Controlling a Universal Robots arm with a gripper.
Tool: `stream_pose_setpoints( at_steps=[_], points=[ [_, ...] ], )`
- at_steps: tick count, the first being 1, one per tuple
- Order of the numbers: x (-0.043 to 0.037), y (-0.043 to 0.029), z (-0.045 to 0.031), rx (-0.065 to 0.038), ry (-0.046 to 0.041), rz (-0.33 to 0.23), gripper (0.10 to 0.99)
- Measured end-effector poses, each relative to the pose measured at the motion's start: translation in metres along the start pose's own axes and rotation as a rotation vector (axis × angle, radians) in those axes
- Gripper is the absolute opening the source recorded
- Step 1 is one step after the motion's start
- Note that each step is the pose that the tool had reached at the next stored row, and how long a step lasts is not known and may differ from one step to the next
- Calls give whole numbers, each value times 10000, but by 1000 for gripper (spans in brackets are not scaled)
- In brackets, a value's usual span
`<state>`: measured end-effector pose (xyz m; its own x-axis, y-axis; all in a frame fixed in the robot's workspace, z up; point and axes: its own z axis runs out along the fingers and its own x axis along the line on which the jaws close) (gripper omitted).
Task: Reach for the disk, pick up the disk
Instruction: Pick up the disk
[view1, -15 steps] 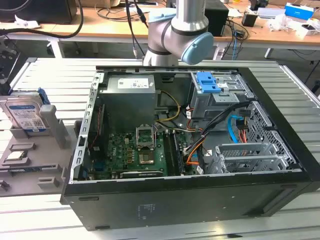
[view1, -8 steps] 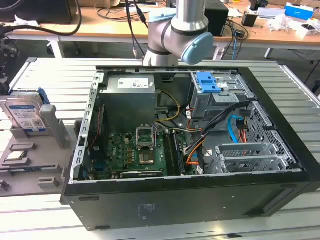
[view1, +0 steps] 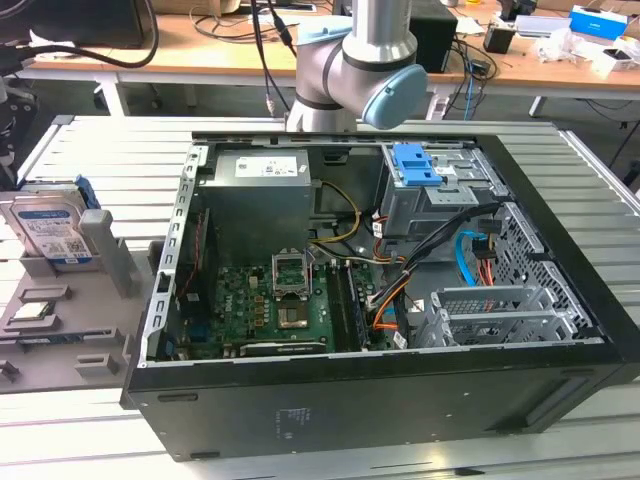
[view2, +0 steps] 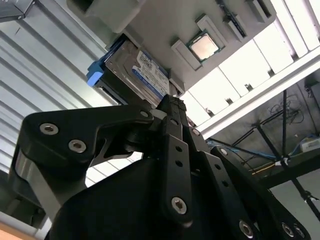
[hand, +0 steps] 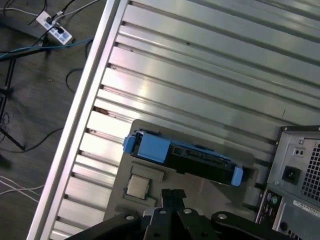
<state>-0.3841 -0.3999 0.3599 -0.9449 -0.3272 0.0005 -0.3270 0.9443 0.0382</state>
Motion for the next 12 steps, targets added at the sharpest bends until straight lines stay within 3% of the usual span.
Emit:
stream_pose_setpoints(
  at_steps=[2,4,12],
  points=[
    [0,0,0,0,10,-261,106],
    [0,0,0,0,33,-854,106],
    [0,0,0,1,69,-1797,106]
  ],
)
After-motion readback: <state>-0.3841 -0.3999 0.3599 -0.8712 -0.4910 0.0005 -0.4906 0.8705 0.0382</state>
